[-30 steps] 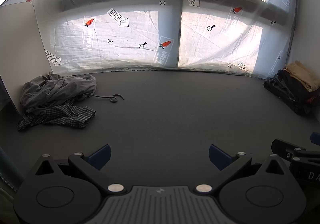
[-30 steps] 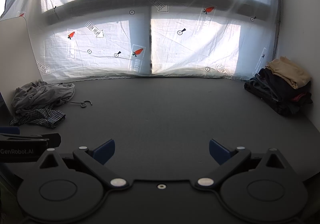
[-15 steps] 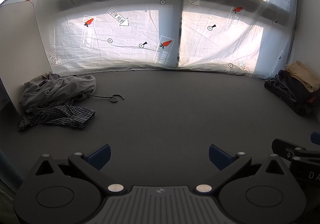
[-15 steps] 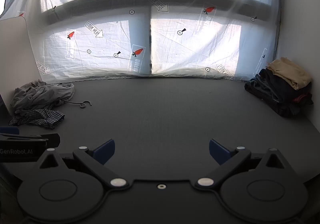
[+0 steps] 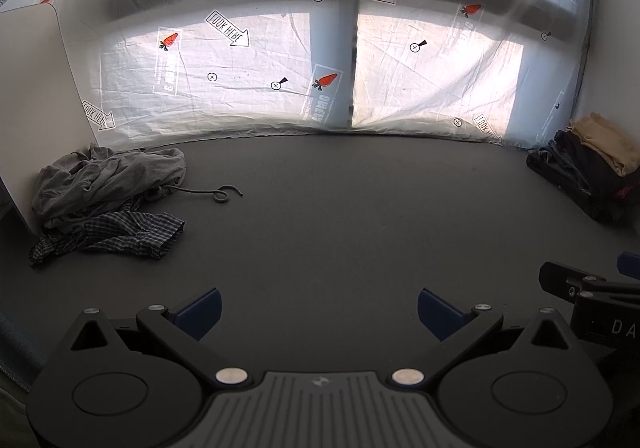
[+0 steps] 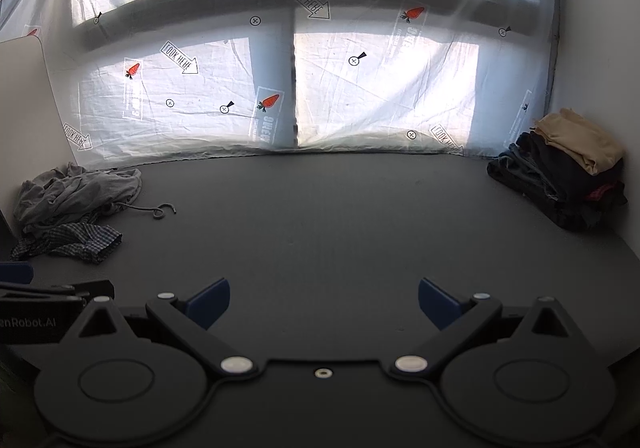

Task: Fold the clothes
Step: 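Move both tools toward the clothes pile by the white board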

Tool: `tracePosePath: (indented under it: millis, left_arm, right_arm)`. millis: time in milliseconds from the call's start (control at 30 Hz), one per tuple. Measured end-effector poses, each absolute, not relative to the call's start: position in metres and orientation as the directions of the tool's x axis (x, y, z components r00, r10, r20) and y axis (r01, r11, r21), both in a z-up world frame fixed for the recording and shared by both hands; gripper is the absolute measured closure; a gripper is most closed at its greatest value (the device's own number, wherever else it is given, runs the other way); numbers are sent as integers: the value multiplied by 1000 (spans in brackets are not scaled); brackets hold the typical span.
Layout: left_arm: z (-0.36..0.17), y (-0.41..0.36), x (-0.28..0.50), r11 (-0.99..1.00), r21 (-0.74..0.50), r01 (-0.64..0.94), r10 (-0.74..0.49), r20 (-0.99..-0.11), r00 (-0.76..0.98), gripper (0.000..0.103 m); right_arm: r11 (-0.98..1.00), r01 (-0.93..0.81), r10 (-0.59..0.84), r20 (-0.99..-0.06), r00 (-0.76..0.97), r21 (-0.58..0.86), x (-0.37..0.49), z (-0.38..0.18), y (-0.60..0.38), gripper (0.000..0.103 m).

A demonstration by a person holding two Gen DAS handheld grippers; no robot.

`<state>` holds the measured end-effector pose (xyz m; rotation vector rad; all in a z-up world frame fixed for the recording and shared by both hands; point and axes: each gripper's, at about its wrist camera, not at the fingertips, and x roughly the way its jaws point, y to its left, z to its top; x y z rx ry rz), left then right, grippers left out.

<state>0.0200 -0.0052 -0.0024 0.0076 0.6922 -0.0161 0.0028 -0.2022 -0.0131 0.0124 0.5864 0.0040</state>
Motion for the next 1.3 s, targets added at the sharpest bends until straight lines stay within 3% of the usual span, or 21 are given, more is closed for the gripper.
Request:
tracePosePath:
  millis: [400, 567, 733, 867, 1300]
  left_arm:
    - [-17, -21, 77, 999, -17, -37, 15, -703, 711, 0]
    - [-9, -18, 111, 994, 57, -94, 105, -731, 674, 0]
    - [5, -12, 146, 983, 96, -155, 175, -737, 652, 0]
    - [7, -7, 163, 973, 119, -196, 218, -752, 622, 0]
    - [-24, 73, 223, 957, 86, -278, 222, -831, 509, 0]
  right_arm:
    - [998, -64, 66, -609, 790, 26, 64, -31, -225, 1]
    - [990, -87, 140, -653, 745, 113, 126, -35, -232, 1]
    - [984, -121, 176, -645, 744, 130, 174, -29, -227, 1]
    - [974, -171, 224, -693, 685, 145, 210, -40, -219, 1]
    - [965, -235, 235, -777, 583, 116, 289, -73, -144, 1]
